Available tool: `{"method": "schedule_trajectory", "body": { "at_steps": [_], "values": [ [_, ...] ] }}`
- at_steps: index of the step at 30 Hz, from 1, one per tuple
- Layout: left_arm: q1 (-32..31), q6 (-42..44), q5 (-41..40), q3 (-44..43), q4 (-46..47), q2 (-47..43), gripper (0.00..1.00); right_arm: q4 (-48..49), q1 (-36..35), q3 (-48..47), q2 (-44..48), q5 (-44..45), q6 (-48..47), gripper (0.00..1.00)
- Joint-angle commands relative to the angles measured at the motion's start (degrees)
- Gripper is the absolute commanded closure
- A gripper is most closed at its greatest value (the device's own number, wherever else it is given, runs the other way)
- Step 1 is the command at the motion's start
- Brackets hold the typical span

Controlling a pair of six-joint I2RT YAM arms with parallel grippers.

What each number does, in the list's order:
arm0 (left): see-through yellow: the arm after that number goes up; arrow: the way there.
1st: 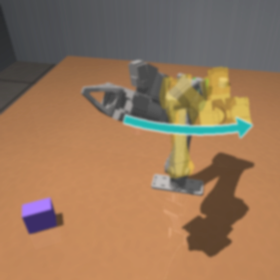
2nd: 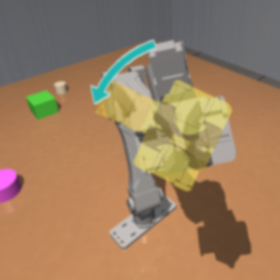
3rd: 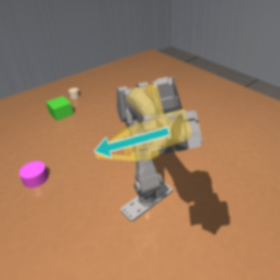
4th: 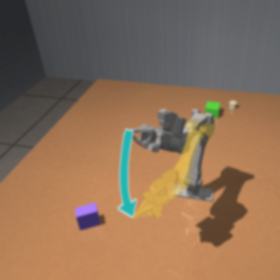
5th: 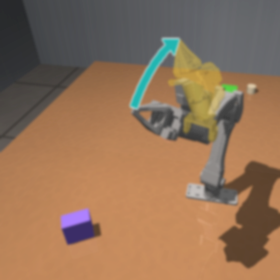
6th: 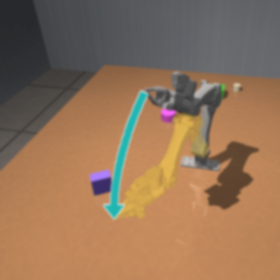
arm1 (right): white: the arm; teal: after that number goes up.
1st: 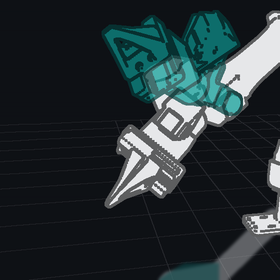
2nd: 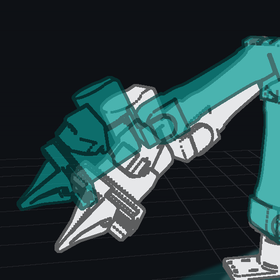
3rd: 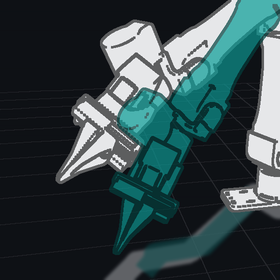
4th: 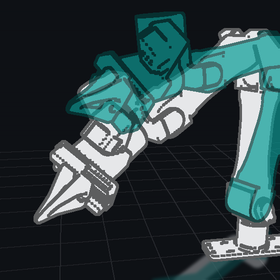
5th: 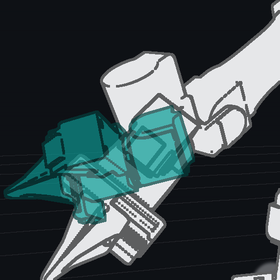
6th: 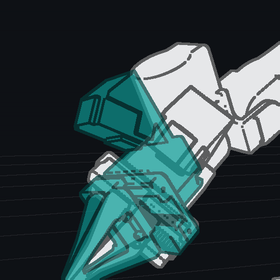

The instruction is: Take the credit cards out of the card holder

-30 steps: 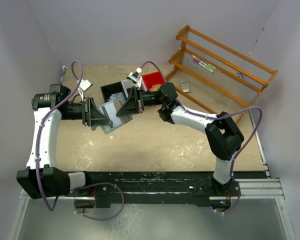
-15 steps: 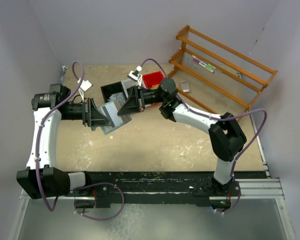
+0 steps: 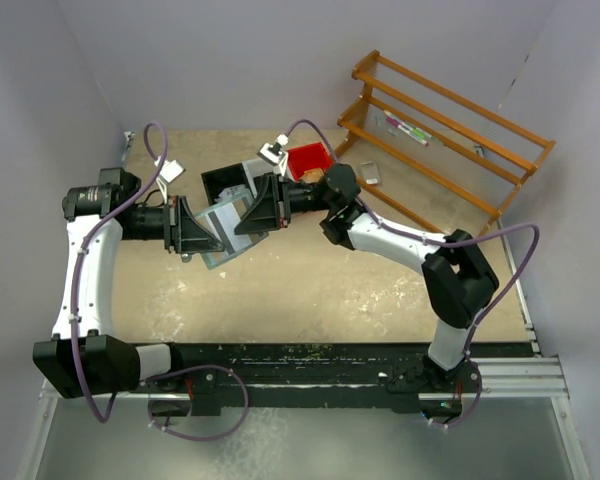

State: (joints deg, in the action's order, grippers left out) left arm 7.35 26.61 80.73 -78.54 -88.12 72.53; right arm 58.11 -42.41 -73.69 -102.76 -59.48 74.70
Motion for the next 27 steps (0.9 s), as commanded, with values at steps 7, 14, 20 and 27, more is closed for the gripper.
{"method": "schedule_trajectory", "body": {
  "at_steps": [7, 14, 20, 27],
  "values": [
    [-0.3, 1.5, 3.6, -2.6, 0.0, -1.1, 1.0, 16.8, -2.7, -0.4, -2.3, 0.2, 9.8, 0.96],
    [-0.3, -0.2, 1.2, -3.0, 1.9, -1.7, 1.0, 16.5, 1.7, 2.7, -0.1, -0.8, 9.8, 1.0],
    [-0.3, -5.3, -2.4, -3.3, 6.8, -3.1, 1.0, 14.5, 6.8, 5.4, 2.3, -2.4, 8.1, 1.0],
    [-0.3, -15.1, -13.1, -3.3, 16.9, -4.9, 1.0, 1.0, 11.5, 5.3, 4.1, -2.5, -3.2, 1.0]
  ]
}}
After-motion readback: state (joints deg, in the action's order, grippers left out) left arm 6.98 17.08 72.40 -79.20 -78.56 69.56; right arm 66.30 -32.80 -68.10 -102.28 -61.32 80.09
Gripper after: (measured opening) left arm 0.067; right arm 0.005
